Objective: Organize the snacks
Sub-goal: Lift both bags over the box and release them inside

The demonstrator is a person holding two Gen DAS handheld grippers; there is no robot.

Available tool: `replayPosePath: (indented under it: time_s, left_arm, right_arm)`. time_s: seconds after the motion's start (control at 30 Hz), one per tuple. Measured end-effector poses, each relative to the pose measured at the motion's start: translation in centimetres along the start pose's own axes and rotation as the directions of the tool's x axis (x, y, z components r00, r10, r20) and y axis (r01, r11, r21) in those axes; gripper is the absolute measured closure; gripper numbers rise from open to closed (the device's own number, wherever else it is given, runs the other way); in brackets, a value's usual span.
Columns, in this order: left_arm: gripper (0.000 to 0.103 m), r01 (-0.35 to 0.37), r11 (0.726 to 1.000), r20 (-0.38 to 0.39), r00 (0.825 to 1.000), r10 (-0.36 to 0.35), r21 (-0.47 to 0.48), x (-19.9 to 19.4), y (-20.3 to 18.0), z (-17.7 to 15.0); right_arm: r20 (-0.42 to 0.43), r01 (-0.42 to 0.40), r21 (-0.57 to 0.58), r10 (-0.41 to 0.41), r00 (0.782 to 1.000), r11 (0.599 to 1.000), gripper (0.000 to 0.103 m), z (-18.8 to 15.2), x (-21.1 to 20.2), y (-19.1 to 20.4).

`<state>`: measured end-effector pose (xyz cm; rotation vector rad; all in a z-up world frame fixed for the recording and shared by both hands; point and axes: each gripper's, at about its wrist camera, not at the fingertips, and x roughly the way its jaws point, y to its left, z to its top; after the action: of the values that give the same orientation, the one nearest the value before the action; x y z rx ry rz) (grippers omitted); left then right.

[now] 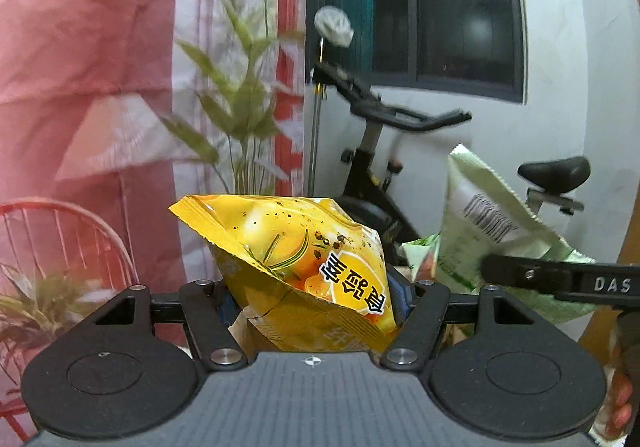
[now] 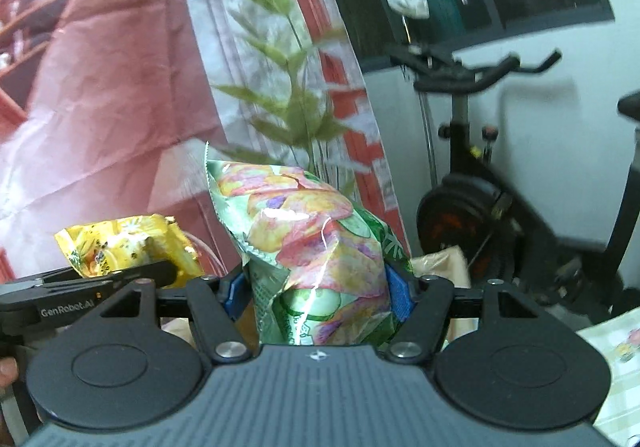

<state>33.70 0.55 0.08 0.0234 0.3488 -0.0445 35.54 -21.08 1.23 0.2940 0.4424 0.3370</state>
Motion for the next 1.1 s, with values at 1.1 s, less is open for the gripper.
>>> replayPosePath:
  time_s: [1.1]
  left_arm:
    - [0.015, -0.023, 1.000, -0.084, 0.996, 0.022, -0.014, -11.0, 1.1, -7.5]
  right_arm:
    - [-0.053, 0.019, -0.157, -0.027, 0.998, 0.987, 0.010, -8.5, -11.9, 1.2]
